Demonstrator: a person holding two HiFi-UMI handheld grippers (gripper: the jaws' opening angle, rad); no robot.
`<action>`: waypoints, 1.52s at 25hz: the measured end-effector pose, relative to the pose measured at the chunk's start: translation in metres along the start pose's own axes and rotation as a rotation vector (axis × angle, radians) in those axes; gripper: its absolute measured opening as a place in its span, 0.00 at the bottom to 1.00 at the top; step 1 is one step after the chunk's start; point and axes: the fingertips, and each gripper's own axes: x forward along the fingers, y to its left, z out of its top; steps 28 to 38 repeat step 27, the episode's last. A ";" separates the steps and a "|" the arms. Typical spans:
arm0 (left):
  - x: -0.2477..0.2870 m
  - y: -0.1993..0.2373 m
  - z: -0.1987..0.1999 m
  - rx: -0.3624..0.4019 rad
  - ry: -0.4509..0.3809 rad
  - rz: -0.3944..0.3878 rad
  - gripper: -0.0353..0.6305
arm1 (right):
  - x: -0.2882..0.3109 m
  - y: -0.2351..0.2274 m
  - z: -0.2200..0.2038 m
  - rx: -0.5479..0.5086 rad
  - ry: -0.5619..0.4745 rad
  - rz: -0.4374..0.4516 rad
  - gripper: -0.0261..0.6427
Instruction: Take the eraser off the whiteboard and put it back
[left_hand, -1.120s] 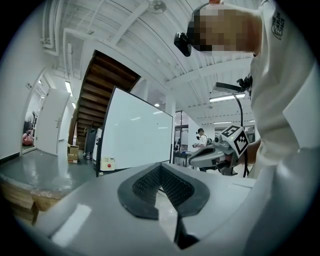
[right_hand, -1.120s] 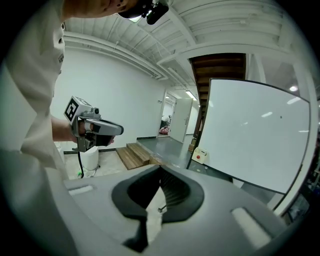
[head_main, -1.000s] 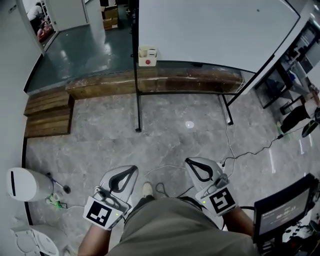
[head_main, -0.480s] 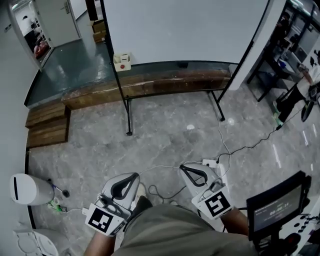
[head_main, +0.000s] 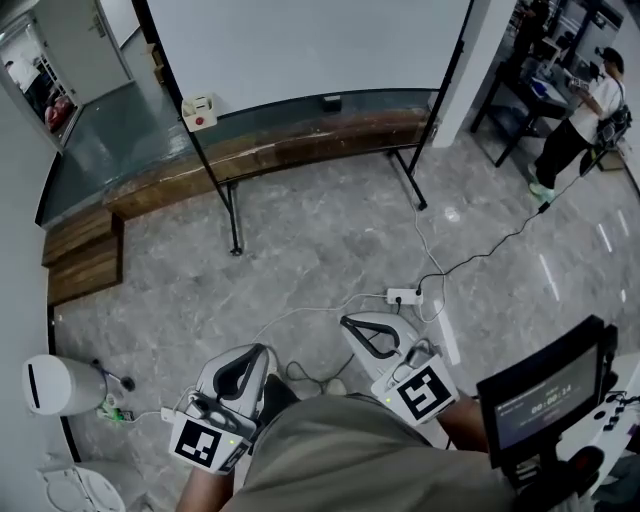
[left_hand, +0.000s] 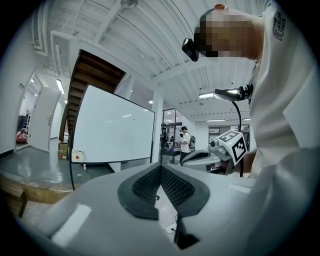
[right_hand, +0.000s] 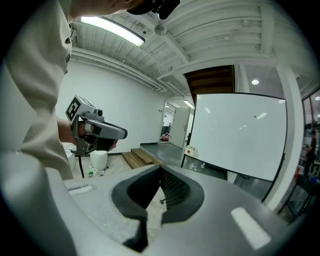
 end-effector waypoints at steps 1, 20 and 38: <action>0.002 -0.005 -0.001 0.001 0.003 -0.004 0.06 | -0.004 0.001 -0.002 0.001 0.003 -0.001 0.04; 0.041 -0.064 -0.004 0.021 0.026 -0.072 0.06 | -0.062 -0.016 -0.021 0.003 -0.012 -0.044 0.04; 0.042 -0.034 0.002 0.026 0.037 -0.077 0.06 | -0.033 -0.018 -0.013 0.016 0.002 -0.042 0.04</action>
